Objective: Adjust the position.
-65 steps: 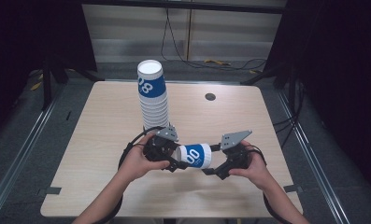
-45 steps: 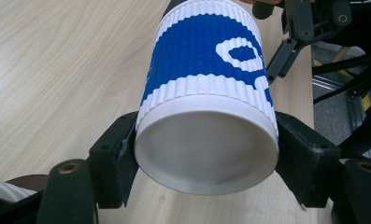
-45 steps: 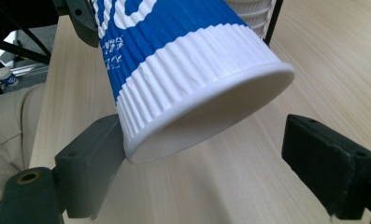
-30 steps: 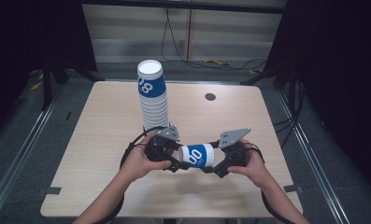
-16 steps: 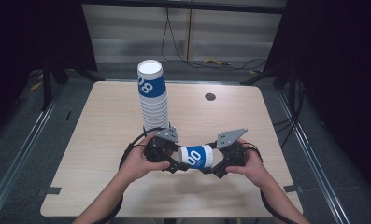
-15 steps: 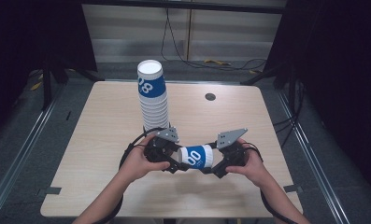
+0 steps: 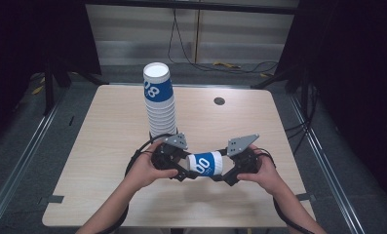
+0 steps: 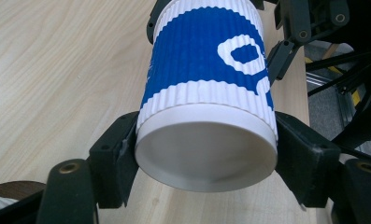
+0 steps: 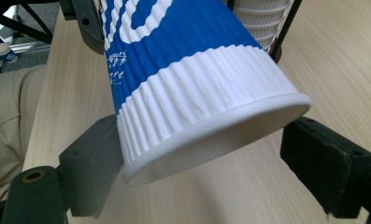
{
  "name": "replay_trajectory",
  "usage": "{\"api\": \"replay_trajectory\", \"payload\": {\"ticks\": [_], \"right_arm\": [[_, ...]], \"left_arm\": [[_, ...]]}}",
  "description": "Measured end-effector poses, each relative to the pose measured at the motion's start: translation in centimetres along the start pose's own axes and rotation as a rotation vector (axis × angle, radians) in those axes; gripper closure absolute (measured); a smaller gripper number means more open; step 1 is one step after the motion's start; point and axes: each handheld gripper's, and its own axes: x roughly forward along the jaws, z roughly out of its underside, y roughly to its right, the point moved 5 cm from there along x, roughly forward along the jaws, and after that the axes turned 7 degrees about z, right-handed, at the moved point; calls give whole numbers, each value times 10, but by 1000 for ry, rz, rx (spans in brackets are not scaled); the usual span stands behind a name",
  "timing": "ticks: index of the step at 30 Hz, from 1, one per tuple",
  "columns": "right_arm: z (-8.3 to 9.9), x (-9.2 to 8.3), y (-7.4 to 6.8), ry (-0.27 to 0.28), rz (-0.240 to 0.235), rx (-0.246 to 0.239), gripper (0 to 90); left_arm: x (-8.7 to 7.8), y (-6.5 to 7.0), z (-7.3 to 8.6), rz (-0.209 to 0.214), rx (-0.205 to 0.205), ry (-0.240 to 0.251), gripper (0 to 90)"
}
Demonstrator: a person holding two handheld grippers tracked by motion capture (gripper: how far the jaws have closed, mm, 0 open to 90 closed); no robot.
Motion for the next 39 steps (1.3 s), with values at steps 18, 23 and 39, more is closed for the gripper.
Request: {"api": "replay_trajectory", "payload": {"ticks": [18, 23, 39], "right_arm": [[-2, -3, 0, -8, -21, 7, 139], [-4, -4, 1, 5, -22, 4, 137], [-4, -2, 1, -23, -27, 3, 127]], "left_arm": [[0, 0, 1, 7, 9, -19, 287], [0, -1, 2, 19, 3, -7, 287], [-1, -2, 2, 14, 19, -23, 286]]}}
